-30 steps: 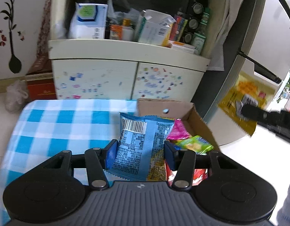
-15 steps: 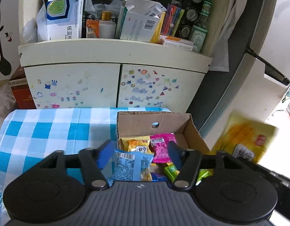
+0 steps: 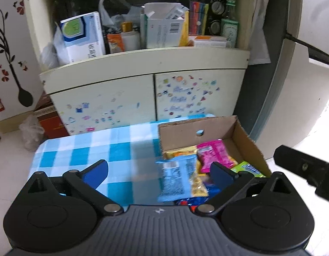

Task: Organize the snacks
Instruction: 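Release blue bag into box with left tool while right tool drops waffle bag in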

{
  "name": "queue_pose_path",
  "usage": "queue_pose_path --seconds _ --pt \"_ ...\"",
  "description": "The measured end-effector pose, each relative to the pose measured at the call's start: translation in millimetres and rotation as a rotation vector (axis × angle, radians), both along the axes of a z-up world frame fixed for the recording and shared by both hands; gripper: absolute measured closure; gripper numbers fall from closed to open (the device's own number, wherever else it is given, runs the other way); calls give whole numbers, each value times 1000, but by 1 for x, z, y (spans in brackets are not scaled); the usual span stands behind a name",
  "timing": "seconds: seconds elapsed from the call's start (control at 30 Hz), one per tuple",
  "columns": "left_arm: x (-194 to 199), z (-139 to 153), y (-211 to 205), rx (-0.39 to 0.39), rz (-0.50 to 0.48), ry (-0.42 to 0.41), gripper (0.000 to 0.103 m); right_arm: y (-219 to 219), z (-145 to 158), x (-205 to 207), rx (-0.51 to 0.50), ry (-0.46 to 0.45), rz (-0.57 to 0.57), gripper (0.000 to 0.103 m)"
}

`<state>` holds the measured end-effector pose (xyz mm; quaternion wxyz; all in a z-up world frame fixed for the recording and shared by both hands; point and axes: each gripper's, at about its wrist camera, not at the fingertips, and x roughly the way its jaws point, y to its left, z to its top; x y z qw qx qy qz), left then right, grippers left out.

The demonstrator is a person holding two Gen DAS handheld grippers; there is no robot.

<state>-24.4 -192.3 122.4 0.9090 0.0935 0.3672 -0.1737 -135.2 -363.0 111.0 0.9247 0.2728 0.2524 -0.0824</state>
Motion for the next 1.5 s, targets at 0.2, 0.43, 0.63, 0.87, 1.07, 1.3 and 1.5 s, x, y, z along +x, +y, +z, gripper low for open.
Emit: queue_pose_path --seconds 0.2,0.43,0.63,0.87,1.07,1.3,1.5 --pt "-3 2 8 52 15 9 0 3 -1 2 -19 21 1 28" --pt "-7 1 13 61 9 20 0 6 -2 5 -57 54 -11 20" --pt "-6 -1 15 65 13 39 0 10 -3 8 -128 95 -34 15" --pt "-2 -8 20 64 14 75 0 15 -7 13 -186 153 -46 13" --pt "3 -15 22 70 2 102 0 25 -11 19 -253 198 -34 12" --pt "9 -27 24 68 -9 140 0 32 -19 23 -292 242 -28 11" --pt "15 -37 23 81 -15 174 0 35 -23 25 -288 266 -26 11"
